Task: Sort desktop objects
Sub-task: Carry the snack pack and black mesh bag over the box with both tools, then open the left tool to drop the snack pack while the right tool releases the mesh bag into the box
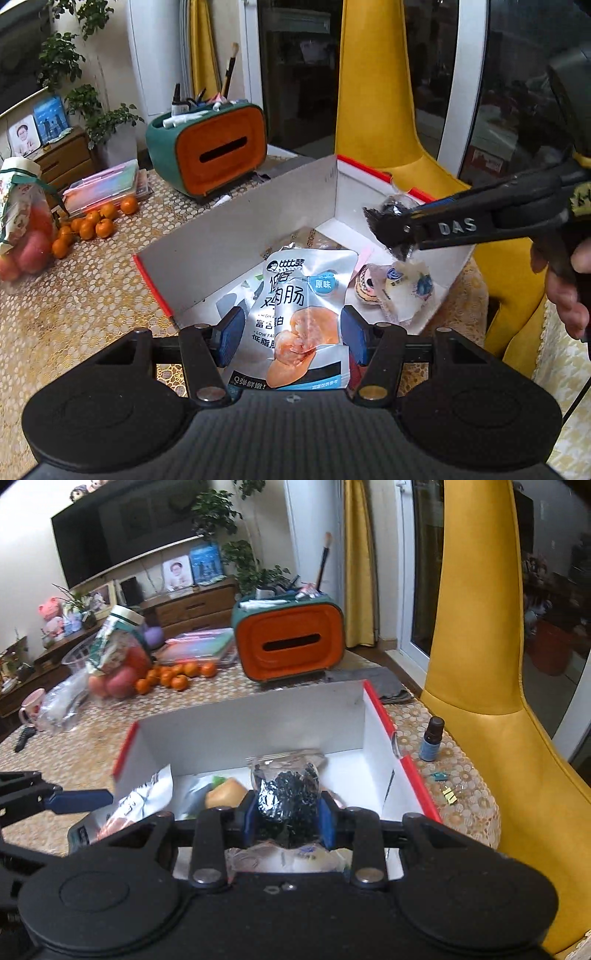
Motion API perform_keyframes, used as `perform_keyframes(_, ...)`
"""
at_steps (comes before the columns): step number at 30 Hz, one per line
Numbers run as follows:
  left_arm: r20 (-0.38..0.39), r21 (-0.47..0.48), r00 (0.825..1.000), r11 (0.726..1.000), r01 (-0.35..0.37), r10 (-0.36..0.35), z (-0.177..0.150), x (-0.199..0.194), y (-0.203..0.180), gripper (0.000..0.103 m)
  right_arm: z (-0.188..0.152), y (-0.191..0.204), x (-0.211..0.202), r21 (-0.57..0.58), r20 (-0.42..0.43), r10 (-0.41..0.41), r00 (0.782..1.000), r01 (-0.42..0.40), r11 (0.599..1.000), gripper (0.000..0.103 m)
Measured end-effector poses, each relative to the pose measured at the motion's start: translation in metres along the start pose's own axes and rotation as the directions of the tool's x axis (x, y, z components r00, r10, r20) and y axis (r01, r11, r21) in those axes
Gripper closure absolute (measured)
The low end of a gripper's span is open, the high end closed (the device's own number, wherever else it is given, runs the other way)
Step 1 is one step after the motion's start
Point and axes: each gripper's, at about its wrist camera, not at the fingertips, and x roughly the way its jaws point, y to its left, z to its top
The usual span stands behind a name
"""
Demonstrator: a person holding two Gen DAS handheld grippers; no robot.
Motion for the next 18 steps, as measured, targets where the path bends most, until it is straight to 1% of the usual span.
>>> perform_keyframes(8,-0.046,-0.028,0.998,0.998,-0.048,0.047,0.006,0.025,0.002,0.047,0.005,-0.006,0.035,0.003,-0.040,-0.038,0.998,0.038,0.999,0.070)
perform_keyframes(16,-0.115,-0.051,0.993,0.998,-0.035,0.029,-0.003,0.043,0.004,0.047,-0.005,-0.004,0.061,-0.011,-0.096,-0.041,0.995,0.040,0.999,0.070)
perform_keyframes(18,-0.110,-0.039,0.993,0.999,-0.034,0.030,-0.004,0.043,0.003,0.047,-0.007,-0.003,0.064,-0.021,-0.102,-0.048,0.994,0.046,0.999,0.070)
